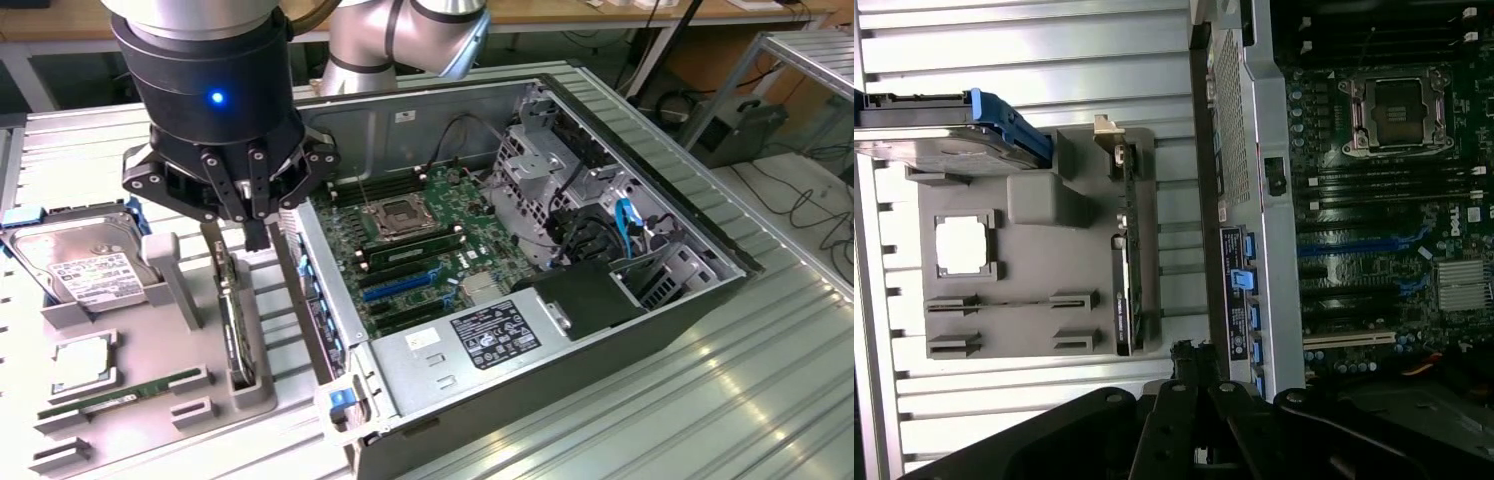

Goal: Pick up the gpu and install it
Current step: 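Pick up the gpu and move the gpu toward the slot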

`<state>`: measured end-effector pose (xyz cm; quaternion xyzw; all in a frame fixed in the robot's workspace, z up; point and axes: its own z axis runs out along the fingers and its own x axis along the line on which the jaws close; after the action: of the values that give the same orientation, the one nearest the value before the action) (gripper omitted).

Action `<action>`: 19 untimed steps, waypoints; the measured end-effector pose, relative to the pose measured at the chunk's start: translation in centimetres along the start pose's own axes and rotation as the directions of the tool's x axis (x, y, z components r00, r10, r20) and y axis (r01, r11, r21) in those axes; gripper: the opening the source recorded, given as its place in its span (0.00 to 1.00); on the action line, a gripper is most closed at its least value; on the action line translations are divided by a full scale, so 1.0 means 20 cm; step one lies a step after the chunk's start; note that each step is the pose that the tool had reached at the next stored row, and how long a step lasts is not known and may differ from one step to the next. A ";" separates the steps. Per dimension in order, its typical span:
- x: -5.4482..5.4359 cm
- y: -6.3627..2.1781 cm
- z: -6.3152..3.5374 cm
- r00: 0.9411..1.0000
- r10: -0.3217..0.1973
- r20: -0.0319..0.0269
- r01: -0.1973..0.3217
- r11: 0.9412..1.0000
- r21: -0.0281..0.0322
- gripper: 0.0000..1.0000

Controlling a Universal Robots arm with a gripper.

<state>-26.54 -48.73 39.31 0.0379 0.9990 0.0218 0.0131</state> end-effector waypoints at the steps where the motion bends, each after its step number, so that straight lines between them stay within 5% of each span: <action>1: 0.00 0.000 0.000 1.000 0.000 0.000 0.000 1.000 0.000 0.11; 6: 0.00 0.000 0.000 1.000 0.000 0.000 0.000 1.000 0.000 0.11; 9: 0.00 0.000 0.000 1.000 0.000 0.000 0.000 1.000 0.000 0.30; 14: 0.00 0.000 0.000 1.000 0.000 0.000 0.000 1.000 0.000 0.42; 19: 0.00 0.000 0.000 1.000 0.000 0.000 0.000 1.000 0.000 0.42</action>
<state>-26.55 -48.73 39.31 0.0378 0.9990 0.0218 0.0131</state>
